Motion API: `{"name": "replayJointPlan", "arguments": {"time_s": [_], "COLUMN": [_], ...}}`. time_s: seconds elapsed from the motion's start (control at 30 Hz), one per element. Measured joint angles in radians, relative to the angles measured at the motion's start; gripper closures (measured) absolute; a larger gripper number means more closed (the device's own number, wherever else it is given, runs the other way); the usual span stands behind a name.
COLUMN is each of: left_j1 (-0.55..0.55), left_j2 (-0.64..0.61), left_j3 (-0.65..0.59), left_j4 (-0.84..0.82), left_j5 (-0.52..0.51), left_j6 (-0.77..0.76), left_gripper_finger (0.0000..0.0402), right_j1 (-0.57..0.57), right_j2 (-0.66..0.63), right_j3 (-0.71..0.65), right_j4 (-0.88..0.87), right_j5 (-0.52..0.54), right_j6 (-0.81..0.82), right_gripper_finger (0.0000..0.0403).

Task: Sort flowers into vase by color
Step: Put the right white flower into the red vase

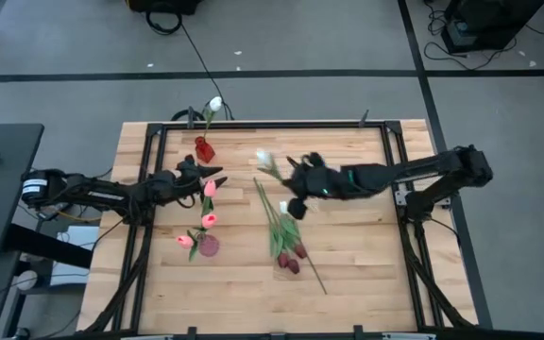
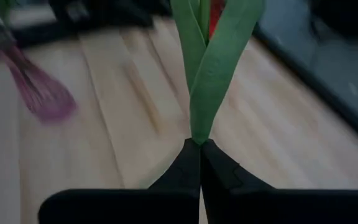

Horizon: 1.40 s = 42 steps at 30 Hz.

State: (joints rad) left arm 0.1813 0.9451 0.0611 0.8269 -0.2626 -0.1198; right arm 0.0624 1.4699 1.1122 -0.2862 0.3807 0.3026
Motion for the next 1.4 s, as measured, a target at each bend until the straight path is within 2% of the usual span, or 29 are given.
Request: {"name": "replayJointPlan", "arguments": {"time_s": [0.13,0.27,0.53,0.67,1.0,1.17,1.4], "left_j1": [0.035,0.079,0.152,0.163,0.167,0.166,0.167], "left_j2": [0.002,0.003,0.003,0.003,0.071,0.153,0.196], "left_j3": [0.077,0.162,0.251,0.288,0.401,0.453,0.499], "left_j4": [-0.113,-0.239,-0.28,-0.28,-0.27,-0.241,-0.228], "left_j5": [0.014,0.09,0.226,0.25,0.183,0.15,0.144], "left_j6": [0.036,0.062,0.093,0.121,0.229,0.267,0.276], "left_gripper_finger": [0.022,0.022,0.022,0.022,0.022,0.022,0.022], "right_j1": [-0.085,-0.145,-0.223,-0.268,-0.329,-0.335,-0.335], "right_j2": [0.076,0.158,0.252,0.267,0.312,0.313,0.313], "right_j3": [0.0,0.0,0.0,0.0,0.002,0.002,0.002], "right_j4": [0.248,0.44,0.796,0.916,1.126,1.157,1.166], "right_j5": [-0.154,-0.252,-0.403,-0.483,-0.537,-0.516,-0.494], "right_j6": [-0.164,-0.286,-0.433,-0.446,-0.477,-0.491,-0.515], "right_gripper_finger": [0.0395,0.0395,0.0395,0.0394,0.0394,0.0394,0.0394]}}
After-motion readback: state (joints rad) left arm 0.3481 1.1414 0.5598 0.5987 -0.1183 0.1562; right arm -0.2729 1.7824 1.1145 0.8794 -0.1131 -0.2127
